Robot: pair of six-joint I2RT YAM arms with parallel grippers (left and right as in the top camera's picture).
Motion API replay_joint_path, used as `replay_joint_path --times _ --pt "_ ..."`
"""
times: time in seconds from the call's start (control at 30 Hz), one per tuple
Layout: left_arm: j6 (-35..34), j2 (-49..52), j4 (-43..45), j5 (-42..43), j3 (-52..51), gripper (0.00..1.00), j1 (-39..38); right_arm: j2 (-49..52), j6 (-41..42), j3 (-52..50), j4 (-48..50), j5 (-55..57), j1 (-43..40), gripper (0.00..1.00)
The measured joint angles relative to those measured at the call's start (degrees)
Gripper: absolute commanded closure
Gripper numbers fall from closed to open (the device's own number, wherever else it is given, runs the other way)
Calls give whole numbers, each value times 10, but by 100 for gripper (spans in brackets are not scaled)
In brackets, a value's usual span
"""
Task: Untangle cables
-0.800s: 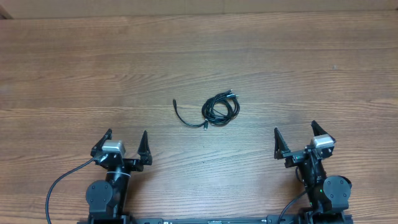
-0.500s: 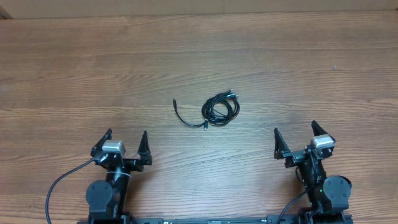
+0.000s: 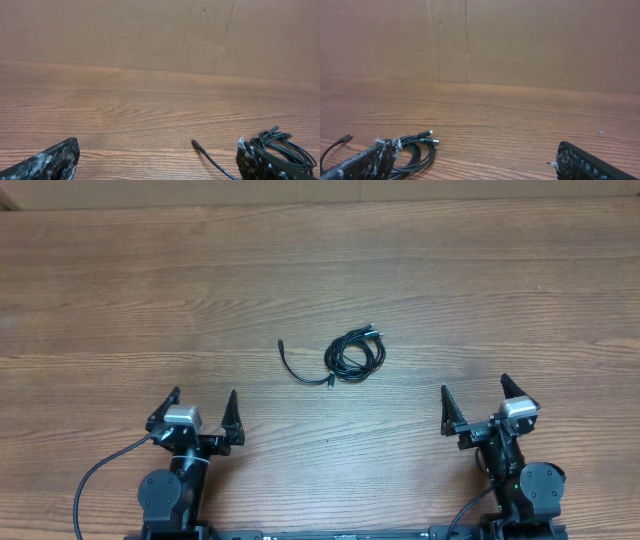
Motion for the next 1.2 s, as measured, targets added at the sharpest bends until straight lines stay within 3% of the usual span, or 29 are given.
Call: replay_joint_path --times 1.2 --pt "-8 0 5 9 0 1 0 0 0 0 0 0 0 0"
